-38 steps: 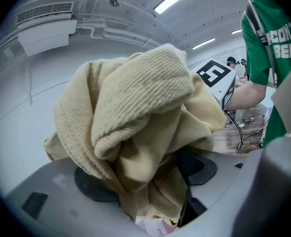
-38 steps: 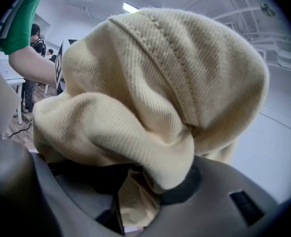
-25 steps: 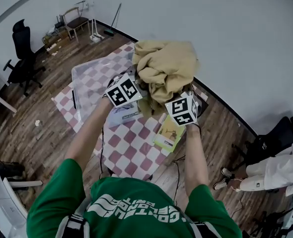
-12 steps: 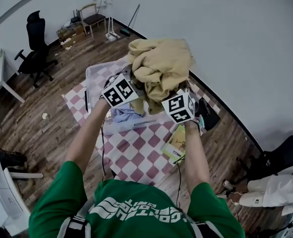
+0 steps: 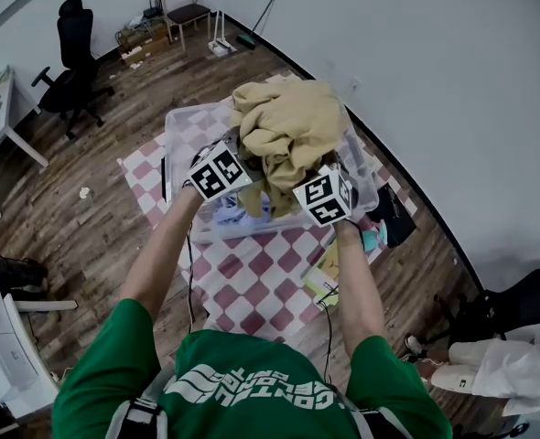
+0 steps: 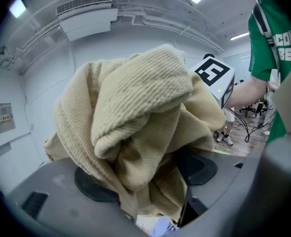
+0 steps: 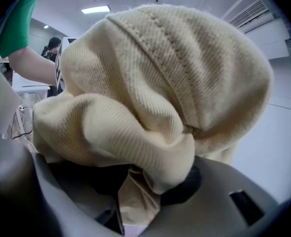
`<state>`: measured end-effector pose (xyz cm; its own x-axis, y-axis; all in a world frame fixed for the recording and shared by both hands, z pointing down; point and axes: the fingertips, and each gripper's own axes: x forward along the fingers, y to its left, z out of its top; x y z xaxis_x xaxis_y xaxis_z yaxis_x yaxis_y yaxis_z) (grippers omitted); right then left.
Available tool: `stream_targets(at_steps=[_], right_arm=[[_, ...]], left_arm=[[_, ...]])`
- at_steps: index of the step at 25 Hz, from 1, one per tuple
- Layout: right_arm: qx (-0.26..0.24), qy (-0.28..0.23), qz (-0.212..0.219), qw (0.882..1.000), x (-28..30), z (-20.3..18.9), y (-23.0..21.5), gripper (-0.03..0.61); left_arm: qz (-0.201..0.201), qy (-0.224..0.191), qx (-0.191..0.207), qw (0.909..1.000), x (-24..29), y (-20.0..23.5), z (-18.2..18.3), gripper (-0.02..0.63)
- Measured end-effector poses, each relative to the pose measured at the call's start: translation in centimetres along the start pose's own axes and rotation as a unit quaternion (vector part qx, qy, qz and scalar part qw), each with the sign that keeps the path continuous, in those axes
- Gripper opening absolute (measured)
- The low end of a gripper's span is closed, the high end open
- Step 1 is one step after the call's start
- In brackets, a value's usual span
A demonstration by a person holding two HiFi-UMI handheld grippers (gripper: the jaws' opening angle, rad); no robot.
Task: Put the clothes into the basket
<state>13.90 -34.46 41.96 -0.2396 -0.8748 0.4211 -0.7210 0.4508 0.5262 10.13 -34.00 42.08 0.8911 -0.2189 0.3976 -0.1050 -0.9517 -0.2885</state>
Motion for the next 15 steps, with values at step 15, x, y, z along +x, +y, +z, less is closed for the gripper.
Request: stream_targets(at_steps=[15], right_arm=[[0.026,0.062,0.142,0.988,10.1,-7.8,7.1,0.183]], left_arm=[[-0.013,0.071,-0.129,0.989,3.7,0.2,-13.4,0.359]])
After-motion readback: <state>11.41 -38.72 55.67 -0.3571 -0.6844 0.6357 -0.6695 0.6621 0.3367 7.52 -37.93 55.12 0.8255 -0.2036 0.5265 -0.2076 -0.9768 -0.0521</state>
